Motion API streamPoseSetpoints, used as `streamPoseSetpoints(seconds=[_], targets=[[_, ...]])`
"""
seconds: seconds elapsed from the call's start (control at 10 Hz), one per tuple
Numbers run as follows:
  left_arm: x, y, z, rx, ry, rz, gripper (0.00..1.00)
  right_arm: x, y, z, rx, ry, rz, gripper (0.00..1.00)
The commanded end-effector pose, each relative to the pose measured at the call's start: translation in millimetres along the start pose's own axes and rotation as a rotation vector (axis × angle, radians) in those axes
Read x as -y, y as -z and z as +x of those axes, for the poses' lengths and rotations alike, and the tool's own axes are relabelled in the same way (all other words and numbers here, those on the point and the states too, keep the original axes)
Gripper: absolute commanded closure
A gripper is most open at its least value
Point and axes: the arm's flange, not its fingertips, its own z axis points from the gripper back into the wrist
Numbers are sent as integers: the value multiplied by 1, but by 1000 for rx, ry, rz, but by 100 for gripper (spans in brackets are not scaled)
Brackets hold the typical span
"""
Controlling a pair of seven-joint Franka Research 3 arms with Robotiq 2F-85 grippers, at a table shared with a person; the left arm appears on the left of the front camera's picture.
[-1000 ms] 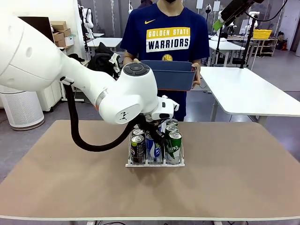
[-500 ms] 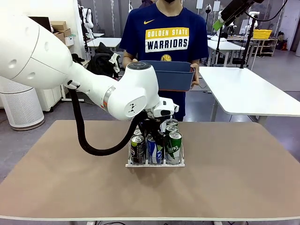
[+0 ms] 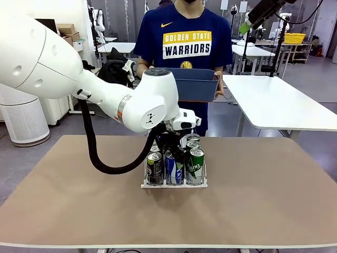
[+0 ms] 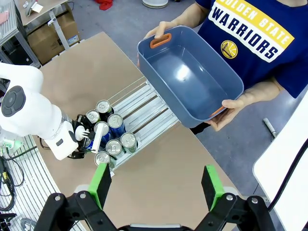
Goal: Fill the beverage cans into the dispenser.
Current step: Place the picked Ionic drink in the line of the Automatic Can Dispenser with the same cans.
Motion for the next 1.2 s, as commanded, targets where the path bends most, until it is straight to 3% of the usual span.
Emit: streamPoseSetpoints(seconds=[0.0, 0.1, 0.2, 0.3, 0.4, 0.5, 1.0, 1.1], targets=[[0, 0, 0, 0, 0, 0, 43, 0, -1, -1, 2, 0, 1, 0], [1, -9, -2, 18, -4, 10, 23, 0, -1, -1, 2, 0, 1, 0], [3, -16, -3, 31, -3, 21, 23, 0, -1, -1, 2, 0, 1, 0], [6, -23, -5, 31, -6, 39, 4, 0, -1, -1, 2, 0, 1, 0], [9, -31, -7, 32, -10, 57, 19, 0, -1, -1, 2, 0, 1, 0], [14, -40, -8, 43, -15, 78, 0, 0, -1, -1, 2, 0, 1, 0], [35, -68, -19, 94, -13, 159, 0, 0, -1, -1, 2, 0, 1, 0], [23, -70, -8, 87, -12, 95, 0, 0, -1, -1, 2, 0, 1, 0]])
